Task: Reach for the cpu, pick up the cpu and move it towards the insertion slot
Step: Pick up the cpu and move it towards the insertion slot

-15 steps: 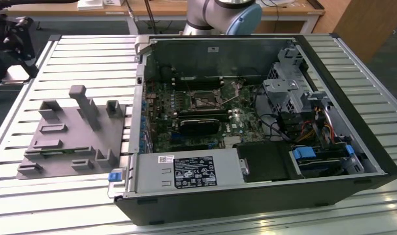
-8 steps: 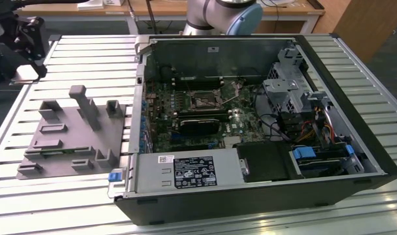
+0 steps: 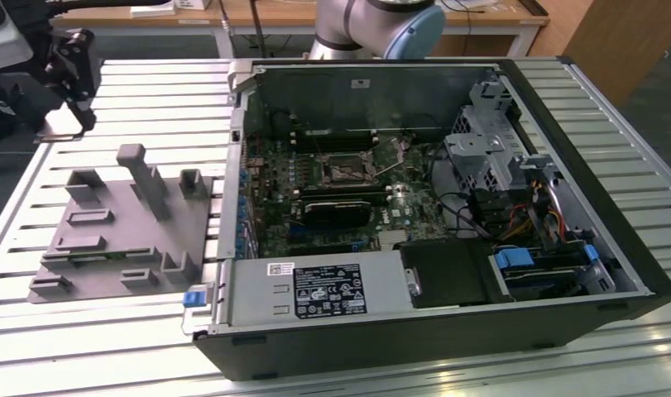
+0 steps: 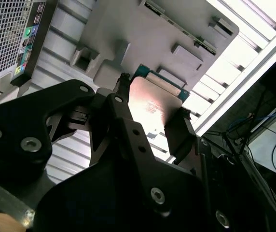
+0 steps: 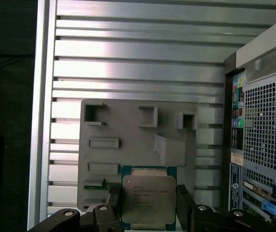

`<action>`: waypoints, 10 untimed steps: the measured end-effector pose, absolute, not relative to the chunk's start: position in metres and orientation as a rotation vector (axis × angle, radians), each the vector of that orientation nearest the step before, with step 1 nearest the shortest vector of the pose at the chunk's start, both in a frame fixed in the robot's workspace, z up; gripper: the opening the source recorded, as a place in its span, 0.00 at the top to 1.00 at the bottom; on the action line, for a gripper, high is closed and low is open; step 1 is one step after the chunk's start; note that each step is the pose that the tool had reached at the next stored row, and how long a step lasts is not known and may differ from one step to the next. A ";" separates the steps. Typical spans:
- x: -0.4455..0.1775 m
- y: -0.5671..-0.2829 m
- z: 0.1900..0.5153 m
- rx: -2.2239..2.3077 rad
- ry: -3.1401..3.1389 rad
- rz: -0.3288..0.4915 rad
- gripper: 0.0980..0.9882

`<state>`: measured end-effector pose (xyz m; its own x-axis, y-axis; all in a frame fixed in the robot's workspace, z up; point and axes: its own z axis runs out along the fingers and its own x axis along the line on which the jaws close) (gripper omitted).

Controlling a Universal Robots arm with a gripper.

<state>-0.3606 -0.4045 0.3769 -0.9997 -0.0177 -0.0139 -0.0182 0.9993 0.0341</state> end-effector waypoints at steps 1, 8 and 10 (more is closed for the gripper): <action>-0.358 -0.404 0.377 -0.028 3.127 0.053 0.50; -0.343 -0.404 0.376 -0.028 3.127 0.054 0.50; -0.339 -0.404 0.376 -0.028 3.127 0.054 0.50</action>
<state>-0.3392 -0.4036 0.3759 -0.9997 -0.0178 -0.0139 -0.0182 0.9993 0.0341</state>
